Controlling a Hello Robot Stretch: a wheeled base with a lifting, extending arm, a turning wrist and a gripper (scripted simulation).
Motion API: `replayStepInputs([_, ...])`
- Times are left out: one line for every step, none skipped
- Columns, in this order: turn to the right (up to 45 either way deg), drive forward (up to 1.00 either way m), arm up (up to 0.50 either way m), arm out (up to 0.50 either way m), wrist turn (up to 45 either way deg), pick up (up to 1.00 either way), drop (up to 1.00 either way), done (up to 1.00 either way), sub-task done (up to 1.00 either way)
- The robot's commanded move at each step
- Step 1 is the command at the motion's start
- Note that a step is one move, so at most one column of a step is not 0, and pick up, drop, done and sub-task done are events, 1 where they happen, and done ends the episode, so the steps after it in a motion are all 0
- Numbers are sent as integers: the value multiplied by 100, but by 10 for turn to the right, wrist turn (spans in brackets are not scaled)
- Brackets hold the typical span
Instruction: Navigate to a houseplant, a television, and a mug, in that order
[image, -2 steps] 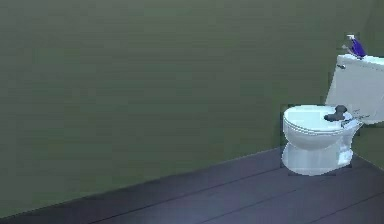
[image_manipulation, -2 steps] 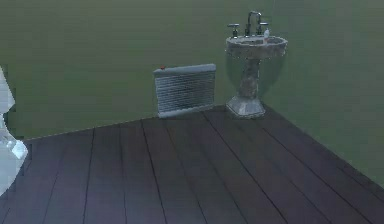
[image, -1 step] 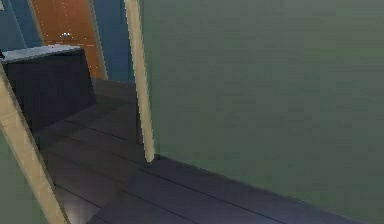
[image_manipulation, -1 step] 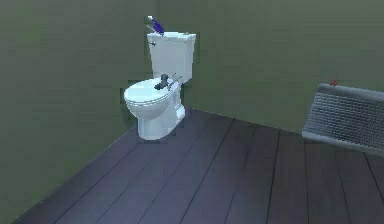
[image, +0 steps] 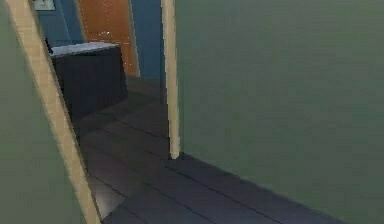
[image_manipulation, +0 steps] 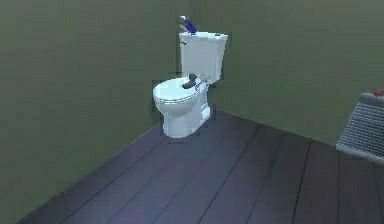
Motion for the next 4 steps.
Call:
replayStepInputs([0,80,0,0,0,0,0,0,0])
replayStepInputs([-420,0,0,0,0,0,0,0,0])
replayStepInputs([0,100,0,0,0,0,0,0,0])
replayStepInputs([-30,0,0,0,0,0,0,0,0])
